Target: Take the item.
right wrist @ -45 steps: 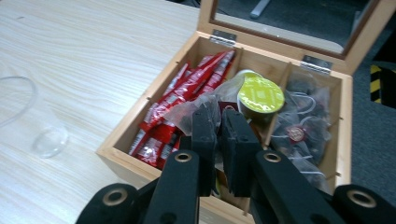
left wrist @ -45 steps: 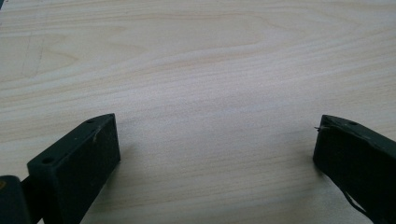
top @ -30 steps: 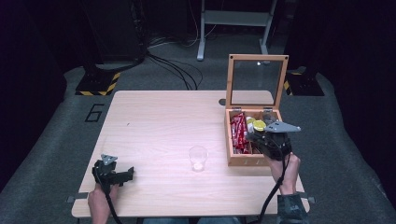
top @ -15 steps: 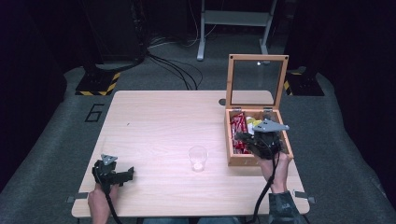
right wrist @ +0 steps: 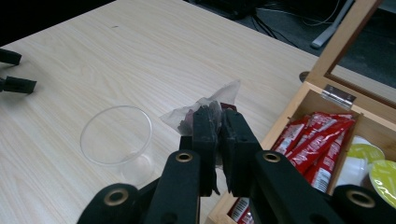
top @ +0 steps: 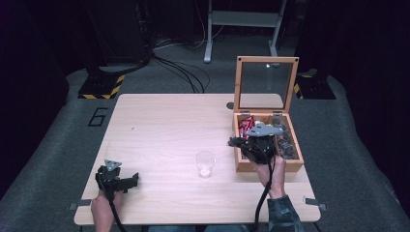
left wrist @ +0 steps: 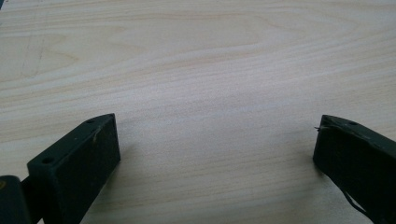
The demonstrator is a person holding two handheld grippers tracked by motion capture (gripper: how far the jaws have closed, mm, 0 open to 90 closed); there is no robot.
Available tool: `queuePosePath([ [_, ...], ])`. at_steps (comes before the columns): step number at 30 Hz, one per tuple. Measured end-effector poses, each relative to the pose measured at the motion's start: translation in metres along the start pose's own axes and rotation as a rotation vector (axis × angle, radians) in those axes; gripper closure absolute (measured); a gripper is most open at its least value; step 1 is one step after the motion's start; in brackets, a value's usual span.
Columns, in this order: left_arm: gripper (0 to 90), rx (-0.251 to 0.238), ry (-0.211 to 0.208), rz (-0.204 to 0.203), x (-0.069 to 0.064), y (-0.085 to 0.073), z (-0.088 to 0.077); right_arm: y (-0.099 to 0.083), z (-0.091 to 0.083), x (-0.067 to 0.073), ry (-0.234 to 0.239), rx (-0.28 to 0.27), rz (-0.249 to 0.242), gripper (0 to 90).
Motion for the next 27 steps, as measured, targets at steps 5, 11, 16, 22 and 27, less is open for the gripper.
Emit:
queuePosePath([
  [5,0.4,0.000,0.000,0.000,0.000,0.000,0.000,0.004,0.005,0.008,0.015,0.002,-0.010,84.6],
  [11,0.3,0.001,0.000,0.001,0.000,0.000,0.000,0.008,0.012,0.020,0.044,0.014,-0.044,84.6],
  [16,0.4,0.000,0.000,0.001,0.000,0.000,0.000,0.012,0.019,0.029,0.070,0.020,-0.063,84.7],
  [22,0.3,0.000,0.000,0.001,0.000,0.000,0.000,0.014,0.033,0.042,0.116,0.043,-0.095,84.7],
  [27,0.3,0.008,0.000,0.010,0.001,0.000,-0.001,0.013,0.041,0.051,0.143,0.074,-0.104,84.7],
])
Point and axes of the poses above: each handheld gripper's, and its own axes: z roughly forward along the jaws, y roughly out of its top, x roughly to its left, the point moved 4 cm from there along z, roughly forward along the jaws, and after that the axes turned 6 degrees about -z, right-handed, at the moved point
